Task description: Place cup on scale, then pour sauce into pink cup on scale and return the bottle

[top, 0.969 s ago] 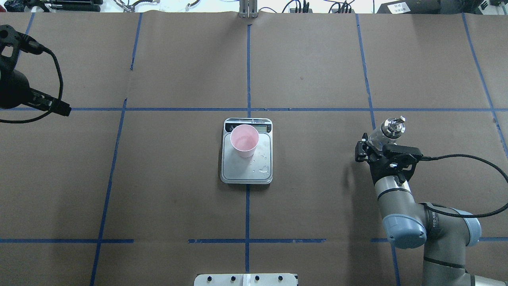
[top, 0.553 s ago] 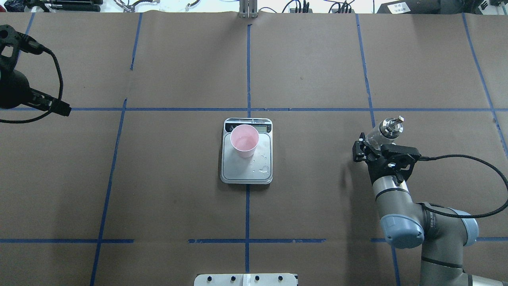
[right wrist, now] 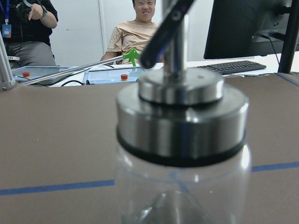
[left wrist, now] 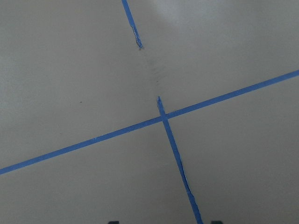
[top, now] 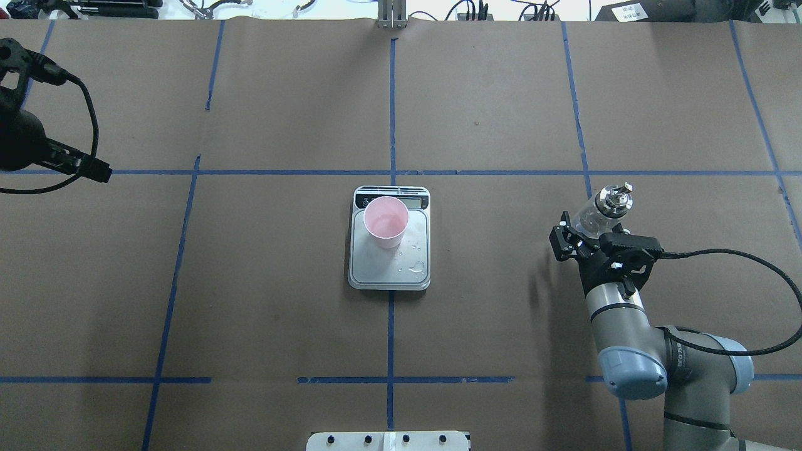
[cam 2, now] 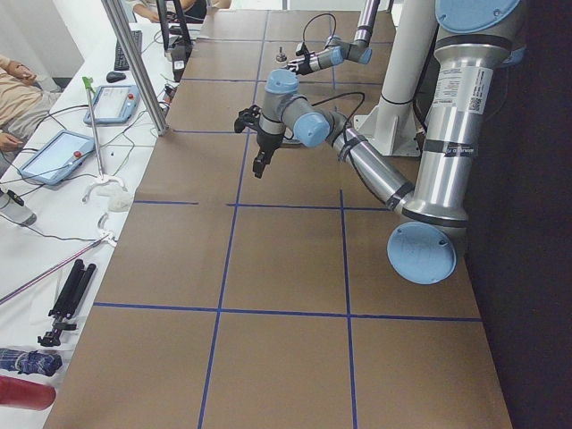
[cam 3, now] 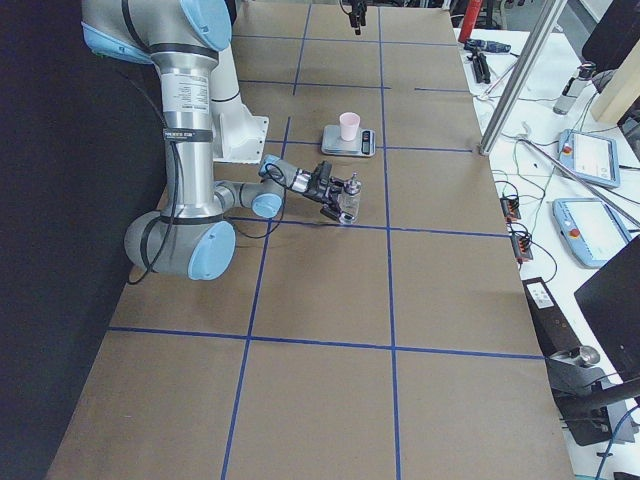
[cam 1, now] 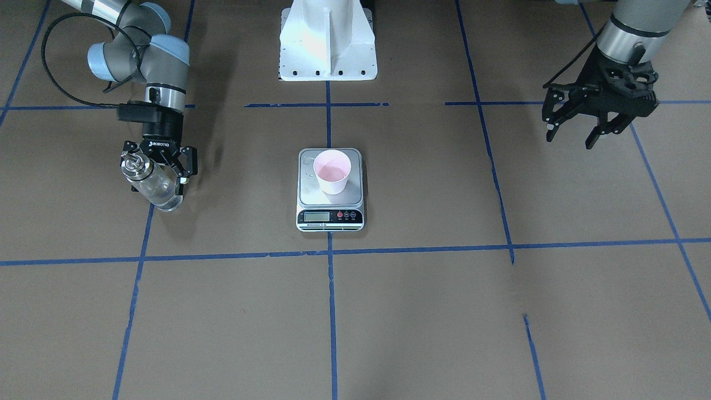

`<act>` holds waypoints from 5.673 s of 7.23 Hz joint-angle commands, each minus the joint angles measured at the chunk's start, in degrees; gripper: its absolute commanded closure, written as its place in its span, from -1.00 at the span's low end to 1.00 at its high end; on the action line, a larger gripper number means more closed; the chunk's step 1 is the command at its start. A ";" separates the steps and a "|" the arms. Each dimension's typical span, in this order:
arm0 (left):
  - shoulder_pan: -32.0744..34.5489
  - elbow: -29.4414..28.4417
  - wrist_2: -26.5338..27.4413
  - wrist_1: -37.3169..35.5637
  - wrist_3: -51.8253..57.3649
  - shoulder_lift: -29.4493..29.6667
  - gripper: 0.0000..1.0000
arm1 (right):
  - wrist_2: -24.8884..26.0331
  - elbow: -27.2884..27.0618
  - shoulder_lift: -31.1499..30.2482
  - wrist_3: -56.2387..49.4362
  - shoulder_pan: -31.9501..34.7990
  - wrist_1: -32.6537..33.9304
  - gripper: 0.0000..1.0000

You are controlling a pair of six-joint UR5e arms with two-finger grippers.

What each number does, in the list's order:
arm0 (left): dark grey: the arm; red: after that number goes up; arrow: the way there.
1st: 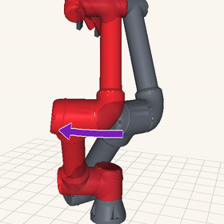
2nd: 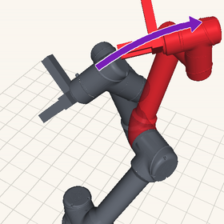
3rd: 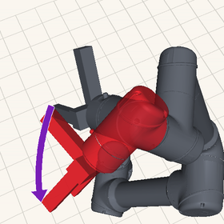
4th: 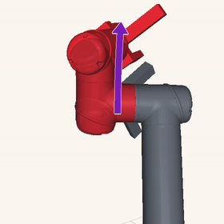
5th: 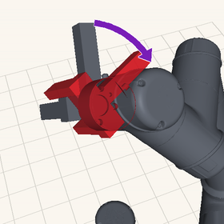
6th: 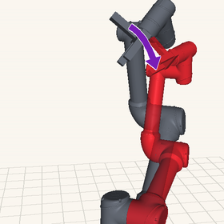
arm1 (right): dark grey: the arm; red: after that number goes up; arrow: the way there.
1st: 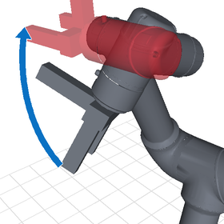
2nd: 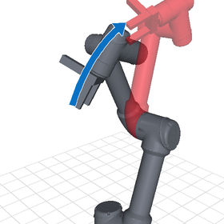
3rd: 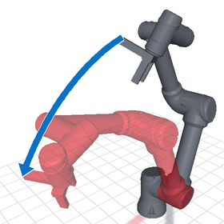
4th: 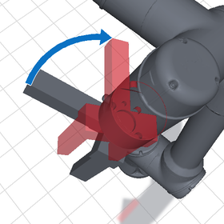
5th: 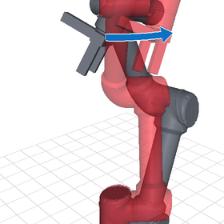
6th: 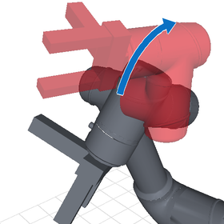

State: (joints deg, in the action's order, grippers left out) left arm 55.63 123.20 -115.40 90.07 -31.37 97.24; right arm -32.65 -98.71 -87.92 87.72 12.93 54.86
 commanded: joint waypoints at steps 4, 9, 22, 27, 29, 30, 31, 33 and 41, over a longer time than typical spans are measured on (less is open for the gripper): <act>0.01 -0.24 -0.09 -0.07 0.08 -0.04 -0.45 | 3.65 -5.67 -7.59 0.34 -6.59 -0.10 -1.00; -0.08 -0.51 -0.09 -0.07 0.00 -0.04 -0.46 | -6.02 -8.43 -23.07 -8.41 -6.43 -21.77 -1.00; 3.14 -1.82 -2.19 -0.51 5.13 1.12 -0.46 | -93.89 -6.23 -6.85 -84.58 64.91 23.56 -1.00; 28.62 -23.31 -11.04 -0.16 44.67 0.66 -0.46 | -101.83 4.41 -3.67 -102.90 72.14 32.58 -1.00; 31.64 -27.48 -12.56 -0.60 45.61 0.58 -0.60 | -101.74 4.23 -3.58 -103.02 72.15 32.68 -1.00; 31.73 -26.01 -12.74 -0.25 45.26 -2.38 -0.98 | -101.83 3.71 -4.53 -103.02 72.84 32.07 -1.00; 31.82 -24.87 -12.74 0.01 45.17 -3.72 -0.99 | -101.83 3.62 -4.89 -102.76 72.94 31.98 -1.00; 34.19 -25.90 -12.74 0.10 45.17 -3.99 -0.99 | -101.12 3.00 -6.99 -101.97 72.94 31.98 -1.00; 39.91 -38.21 -18.01 2.13 45.96 -2.51 -1.00 | -100.59 -0.61 -7.10 -99.41 72.67 32.50 -1.00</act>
State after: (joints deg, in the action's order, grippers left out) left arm 95.70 85.73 -132.48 93.10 14.88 93.80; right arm -133.02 -99.46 -95.36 -11.78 85.69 87.00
